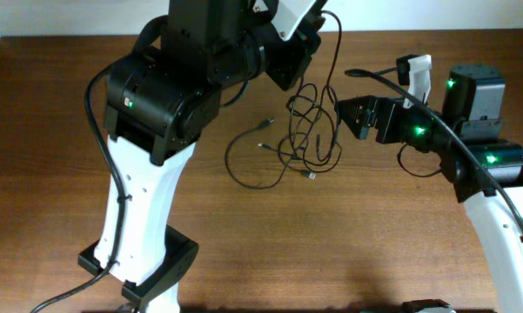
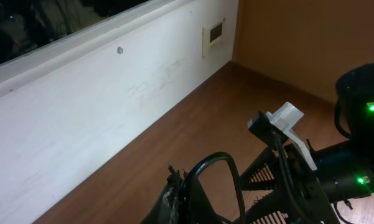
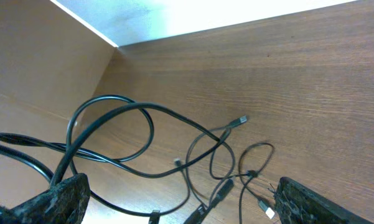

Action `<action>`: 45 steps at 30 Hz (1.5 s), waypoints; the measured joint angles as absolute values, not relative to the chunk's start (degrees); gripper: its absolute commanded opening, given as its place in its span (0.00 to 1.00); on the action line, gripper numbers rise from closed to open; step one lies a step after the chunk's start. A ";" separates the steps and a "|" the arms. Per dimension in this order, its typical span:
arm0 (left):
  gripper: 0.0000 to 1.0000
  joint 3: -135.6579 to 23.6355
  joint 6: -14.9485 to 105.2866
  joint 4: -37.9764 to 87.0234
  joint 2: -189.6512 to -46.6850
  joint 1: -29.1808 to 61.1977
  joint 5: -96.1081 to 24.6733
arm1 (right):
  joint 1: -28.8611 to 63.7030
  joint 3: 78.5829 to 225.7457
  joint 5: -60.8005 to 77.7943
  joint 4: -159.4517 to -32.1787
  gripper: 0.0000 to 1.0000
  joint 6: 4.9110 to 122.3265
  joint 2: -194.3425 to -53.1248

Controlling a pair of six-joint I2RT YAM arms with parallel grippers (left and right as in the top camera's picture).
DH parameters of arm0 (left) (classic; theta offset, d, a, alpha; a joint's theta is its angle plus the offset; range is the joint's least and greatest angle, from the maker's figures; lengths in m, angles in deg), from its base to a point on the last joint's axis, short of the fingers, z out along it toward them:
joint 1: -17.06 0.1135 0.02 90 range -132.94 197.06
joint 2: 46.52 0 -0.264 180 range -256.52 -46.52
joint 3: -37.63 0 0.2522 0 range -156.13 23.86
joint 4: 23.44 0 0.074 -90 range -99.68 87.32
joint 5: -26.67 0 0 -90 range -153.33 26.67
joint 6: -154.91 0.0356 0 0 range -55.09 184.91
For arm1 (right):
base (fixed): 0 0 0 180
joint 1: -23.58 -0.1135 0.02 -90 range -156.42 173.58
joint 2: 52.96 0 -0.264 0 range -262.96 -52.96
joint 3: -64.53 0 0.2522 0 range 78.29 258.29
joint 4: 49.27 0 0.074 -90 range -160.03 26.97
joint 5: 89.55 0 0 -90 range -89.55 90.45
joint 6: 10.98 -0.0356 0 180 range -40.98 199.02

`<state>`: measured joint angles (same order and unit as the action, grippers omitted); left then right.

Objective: Untangle cables

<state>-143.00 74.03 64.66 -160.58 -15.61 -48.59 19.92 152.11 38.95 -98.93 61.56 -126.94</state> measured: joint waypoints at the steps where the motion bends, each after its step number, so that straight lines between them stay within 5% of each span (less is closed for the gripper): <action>1: 0.00 -143.00 74.03 64.64 -160.60 -15.61 -48.53 | 19.92 152.11 39.22 -98.91 0.95 61.28 -126.96; 15: 0.00 -143.00 74.03 64.62 -160.58 -15.61 -38.62 | 19.09 152.11 45.62 -85.09 0.95 50.20 -131.85; 20: 0.00 -143.00 74.01 64.64 -160.58 -15.56 -36.81 | 15.53 152.11 47.37 -78.12 0.66 49.04 -133.06; 27: 0.00 -142.98 74.03 63.88 -160.60 -15.56 -35.85 | 14.04 152.37 47.57 -89.71 0.63 49.24 -133.19; 33: 0.00 -142.94 74.03 64.79 -160.60 -15.56 -39.32 | 14.00 152.66 46.71 -103.24 0.48 49.26 -138.91; 36: 0.00 -142.94 74.03 64.71 -160.60 -15.56 -43.54 | 13.85 152.59 45.93 -109.03 0.26 50.99 -142.50; 37: 0.00 -142.94 74.03 64.73 -160.60 -15.56 -44.64 | 13.59 152.55 45.49 -110.08 0.25 51.38 -143.35; 38: 0.00 -142.94 74.03 64.75 -160.60 -15.56 -45.31 | 13.19 152.52 45.10 -110.36 0.28 52.12 -144.14; 41: 0.00 -142.94 74.03 65.08 -160.60 -15.56 -46.38 | 11.31 152.37 45.18 -107.37 0.74 58.85 -145.62; 45: 0.00 -142.94 74.03 65.10 -160.60 -15.56 -46.73 | 14.90 152.50 47.28 -105.95 0.83 69.04 -145.01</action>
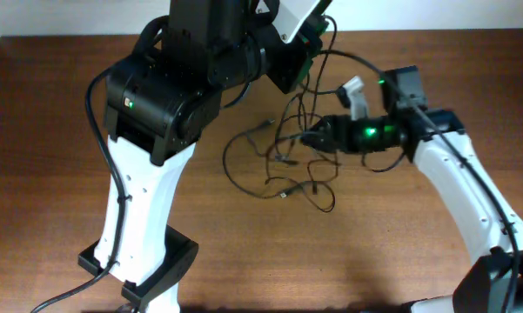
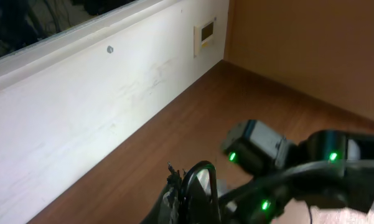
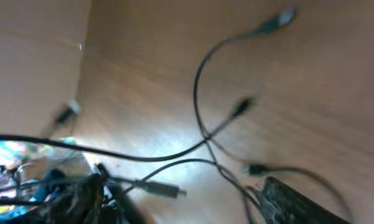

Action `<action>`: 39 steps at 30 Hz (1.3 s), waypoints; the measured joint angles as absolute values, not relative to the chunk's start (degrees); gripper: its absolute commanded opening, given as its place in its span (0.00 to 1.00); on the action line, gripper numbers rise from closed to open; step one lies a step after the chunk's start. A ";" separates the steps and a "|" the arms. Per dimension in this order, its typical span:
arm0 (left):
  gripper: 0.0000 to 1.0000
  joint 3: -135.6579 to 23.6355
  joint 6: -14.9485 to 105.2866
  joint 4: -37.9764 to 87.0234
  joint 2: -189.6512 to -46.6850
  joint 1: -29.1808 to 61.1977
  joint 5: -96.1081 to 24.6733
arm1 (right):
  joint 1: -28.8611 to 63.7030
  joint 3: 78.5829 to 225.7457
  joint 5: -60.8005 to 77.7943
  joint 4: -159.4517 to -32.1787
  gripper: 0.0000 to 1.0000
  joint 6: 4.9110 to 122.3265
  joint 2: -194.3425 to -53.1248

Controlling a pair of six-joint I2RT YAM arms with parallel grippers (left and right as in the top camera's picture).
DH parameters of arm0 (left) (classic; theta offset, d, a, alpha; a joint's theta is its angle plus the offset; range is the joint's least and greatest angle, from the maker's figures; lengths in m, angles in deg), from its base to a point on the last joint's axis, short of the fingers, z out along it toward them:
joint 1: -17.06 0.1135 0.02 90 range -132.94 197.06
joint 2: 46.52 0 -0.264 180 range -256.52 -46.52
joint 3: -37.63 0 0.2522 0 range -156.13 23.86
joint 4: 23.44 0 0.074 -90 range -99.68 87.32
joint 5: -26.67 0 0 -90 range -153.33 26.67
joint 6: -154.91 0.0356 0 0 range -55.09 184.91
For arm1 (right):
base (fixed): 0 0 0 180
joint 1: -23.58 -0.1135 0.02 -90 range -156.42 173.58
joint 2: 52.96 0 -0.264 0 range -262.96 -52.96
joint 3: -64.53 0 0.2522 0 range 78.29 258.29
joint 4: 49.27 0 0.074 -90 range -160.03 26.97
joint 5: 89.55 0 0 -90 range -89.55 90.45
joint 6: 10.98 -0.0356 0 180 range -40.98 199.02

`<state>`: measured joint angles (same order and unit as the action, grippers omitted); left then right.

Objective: Untangle cables

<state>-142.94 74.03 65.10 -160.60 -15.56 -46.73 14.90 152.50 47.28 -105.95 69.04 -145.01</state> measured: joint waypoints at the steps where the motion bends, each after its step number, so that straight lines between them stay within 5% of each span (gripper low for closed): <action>1: 0.00 -142.94 74.03 65.10 -160.60 -15.56 -46.80 | 17.17 152.83 49.12 -105.92 0.83 72.23 -144.31; 9: 0.00 -142.94 74.03 65.10 -160.60 -15.56 -46.89 | 21.17 155.02 61.03 -104.48 0.80 84.60 -142.45; 14: 0.00 -142.94 74.03 65.32 -160.60 -15.56 -46.89 | 27.01 155.21 64.99 -103.21 0.77 71.99 -142.45; 24: 0.00 -142.94 74.03 65.98 -160.60 -15.56 -46.89 | 28.10 155.41 41.40 -107.91 0.83 46.94 -142.45; 29: 0.00 -142.94 74.03 66.08 -160.60 -15.56 -46.91 | 28.10 155.41 28.05 -117.25 0.51 47.79 -142.45; 33: 0.00 -142.94 74.03 66.41 -160.60 -15.56 -47.56 | 28.10 155.21 33.32 -118.34 0.76 60.41 -142.45; 35: 0.00 -142.94 74.03 66.41 -160.60 -15.56 -47.67 | 28.10 155.19 41.01 -118.21 0.82 65.63 -142.45; 39: 0.00 -142.94 74.03 66.43 -160.60 -15.56 -47.78 | 28.10 155.10 50.04 -115.58 0.84 57.28 -142.45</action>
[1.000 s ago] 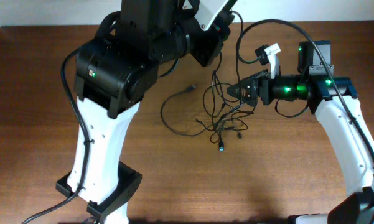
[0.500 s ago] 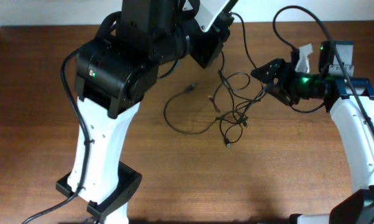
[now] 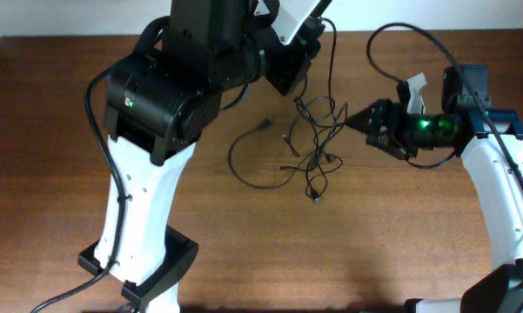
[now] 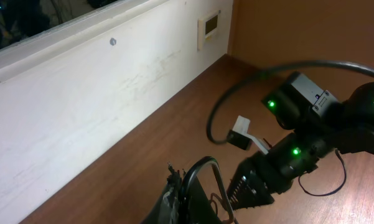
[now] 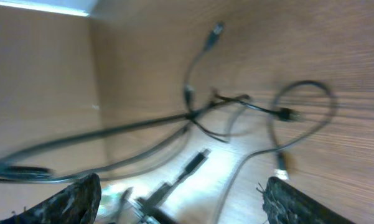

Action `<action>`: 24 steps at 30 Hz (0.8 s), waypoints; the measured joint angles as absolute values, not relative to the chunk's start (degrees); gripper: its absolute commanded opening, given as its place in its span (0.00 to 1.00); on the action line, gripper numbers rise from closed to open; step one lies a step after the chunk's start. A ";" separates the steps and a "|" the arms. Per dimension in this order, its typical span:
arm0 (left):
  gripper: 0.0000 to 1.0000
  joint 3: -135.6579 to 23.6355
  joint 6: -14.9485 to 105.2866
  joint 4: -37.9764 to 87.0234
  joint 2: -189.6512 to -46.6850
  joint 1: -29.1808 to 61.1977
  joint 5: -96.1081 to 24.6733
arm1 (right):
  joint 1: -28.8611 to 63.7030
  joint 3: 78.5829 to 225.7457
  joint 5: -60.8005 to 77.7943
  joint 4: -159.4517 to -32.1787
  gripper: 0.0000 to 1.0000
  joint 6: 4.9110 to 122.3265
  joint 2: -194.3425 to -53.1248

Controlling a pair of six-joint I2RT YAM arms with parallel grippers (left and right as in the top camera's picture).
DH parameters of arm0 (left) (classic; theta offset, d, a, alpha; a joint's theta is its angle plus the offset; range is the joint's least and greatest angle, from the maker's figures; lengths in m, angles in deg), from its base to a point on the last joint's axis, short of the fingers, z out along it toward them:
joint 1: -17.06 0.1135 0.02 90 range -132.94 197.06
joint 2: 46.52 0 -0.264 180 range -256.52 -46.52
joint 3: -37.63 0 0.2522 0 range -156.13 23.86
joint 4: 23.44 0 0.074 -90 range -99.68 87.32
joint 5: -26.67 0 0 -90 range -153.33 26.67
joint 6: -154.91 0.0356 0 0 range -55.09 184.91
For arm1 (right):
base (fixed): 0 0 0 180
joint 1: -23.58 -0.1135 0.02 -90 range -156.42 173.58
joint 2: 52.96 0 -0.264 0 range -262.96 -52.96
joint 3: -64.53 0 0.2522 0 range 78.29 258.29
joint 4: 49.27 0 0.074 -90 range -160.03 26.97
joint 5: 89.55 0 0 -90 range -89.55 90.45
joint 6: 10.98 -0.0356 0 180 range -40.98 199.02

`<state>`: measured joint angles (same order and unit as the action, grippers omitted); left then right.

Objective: Untangle cables

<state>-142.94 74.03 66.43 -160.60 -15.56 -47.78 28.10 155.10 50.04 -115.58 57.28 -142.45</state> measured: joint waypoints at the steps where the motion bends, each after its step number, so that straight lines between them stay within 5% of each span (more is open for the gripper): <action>1: 0.00 -142.94 74.03 66.48 -160.60 -15.56 -47.78 | 28.10 155.10 51.74 -114.23 0.83 53.24 -142.45; 7: 0.00 -142.46 74.03 66.76 -160.60 -15.56 -47.78 | 28.10 155.08 60.22 -110.95 0.77 31.03 -142.45; 16: 0.00 -142.46 74.03 66.85 -160.60 -15.56 -47.76 | 26.70 154.95 62.49 -98.08 0.72 16.30 -142.45; 18: 0.00 -142.43 74.03 66.85 -160.60 -15.56 -47.76 | 23.36 154.95 60.92 -95.35 0.54 15.82 -142.45; 21: 0.00 -142.41 74.03 66.92 -160.60 -15.56 -47.74 | 18.63 154.95 55.00 -95.13 0.12 16.08 -142.48; 24: 0.00 -142.30 74.03 67.46 -160.60 -15.56 -47.74 | 18.94 154.95 50.06 -95.08 0.04 19.51 -142.48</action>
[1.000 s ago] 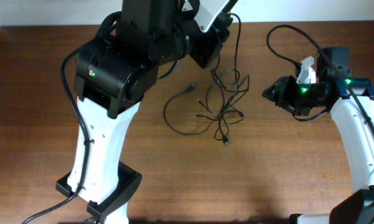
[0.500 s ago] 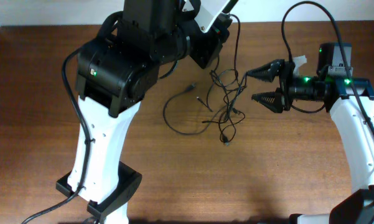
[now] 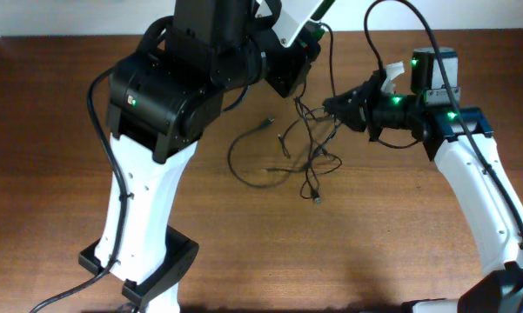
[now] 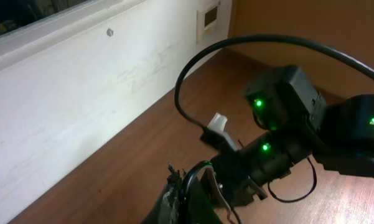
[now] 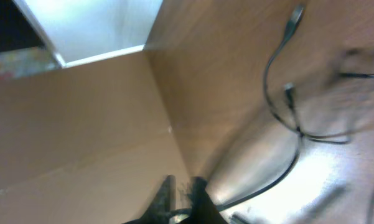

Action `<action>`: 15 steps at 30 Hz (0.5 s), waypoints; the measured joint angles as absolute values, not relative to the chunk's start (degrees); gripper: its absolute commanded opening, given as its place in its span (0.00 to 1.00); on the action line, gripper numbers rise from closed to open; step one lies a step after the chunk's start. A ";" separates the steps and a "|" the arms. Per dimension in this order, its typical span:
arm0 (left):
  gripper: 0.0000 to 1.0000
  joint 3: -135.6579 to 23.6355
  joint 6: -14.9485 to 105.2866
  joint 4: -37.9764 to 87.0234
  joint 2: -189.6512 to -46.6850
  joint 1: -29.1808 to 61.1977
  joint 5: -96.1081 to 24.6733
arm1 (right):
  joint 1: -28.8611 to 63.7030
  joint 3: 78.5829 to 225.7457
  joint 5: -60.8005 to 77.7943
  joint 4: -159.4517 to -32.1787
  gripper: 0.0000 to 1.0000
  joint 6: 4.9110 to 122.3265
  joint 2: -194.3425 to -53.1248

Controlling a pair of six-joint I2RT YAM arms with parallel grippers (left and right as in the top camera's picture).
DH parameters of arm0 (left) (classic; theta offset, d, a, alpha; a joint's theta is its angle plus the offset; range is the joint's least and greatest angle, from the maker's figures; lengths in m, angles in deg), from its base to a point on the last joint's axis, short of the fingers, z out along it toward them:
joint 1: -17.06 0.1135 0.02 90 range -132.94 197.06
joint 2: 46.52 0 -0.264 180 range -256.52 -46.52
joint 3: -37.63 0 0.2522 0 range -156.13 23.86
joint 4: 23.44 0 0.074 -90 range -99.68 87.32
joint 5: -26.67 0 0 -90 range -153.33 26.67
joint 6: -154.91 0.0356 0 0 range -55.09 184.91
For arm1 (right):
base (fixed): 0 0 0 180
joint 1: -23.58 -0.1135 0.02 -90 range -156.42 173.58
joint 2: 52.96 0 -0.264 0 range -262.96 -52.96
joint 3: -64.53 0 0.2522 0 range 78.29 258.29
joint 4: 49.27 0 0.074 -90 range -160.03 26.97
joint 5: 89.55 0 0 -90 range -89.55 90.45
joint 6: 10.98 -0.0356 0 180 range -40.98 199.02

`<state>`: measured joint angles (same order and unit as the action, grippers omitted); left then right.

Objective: Untangle cables

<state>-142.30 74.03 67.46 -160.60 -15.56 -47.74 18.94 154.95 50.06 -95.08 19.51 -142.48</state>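
Observation:
Thin black cables (image 3: 311, 148) lie tangled mid-table, and strands rise from them to my left gripper (image 3: 311, 33) at the far edge. In the left wrist view the left gripper (image 4: 190, 186) is shut on a black cable loop. My right gripper (image 3: 333, 106) sits in the upper strands just right of the knot. In the blurred right wrist view its fingers (image 5: 199, 196) stand close together with a black strand (image 5: 261, 186) running out from between them. Two small plugs (image 5: 289, 90) hang below.
A loose loop with a plug end (image 3: 244, 169) trails left of the knot. The left arm's bulky body and base (image 3: 148, 174) fill the table's left side. The right arm's thick cable (image 3: 392, 17) arcs overhead. A white wall (image 4: 81, 106) borders the far edge.
My right gripper was open to the right of the tangle. Now it is further left, in the upper strands, with its fingers closed on one. The left gripper still holds its cable.
The left gripper held a cable up throughout. My right gripper first stood open to the right of the tangle, then was deep in it with the cables spread out. Then it was back out on the right, open, and now it is shut on a strand.

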 measured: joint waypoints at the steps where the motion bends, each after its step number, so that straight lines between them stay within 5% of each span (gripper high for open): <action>1: 0.00 -142.17 74.03 67.44 -160.60 -15.56 -47.74 | 19.31 154.99 47.78 -96.57 0.04 22.55 -142.52; 7: 0.00 -141.10 74.03 64.71 -155.95 -15.56 -55.50 | 19.44 155.10 35.24 -106.03 0.04 32.73 -146.43; 15: 0.00 -142.94 74.03 63.53 -133.06 -15.56 -89.22 | 25.23 154.89 31.06 -111.13 0.04 40.17 -150.32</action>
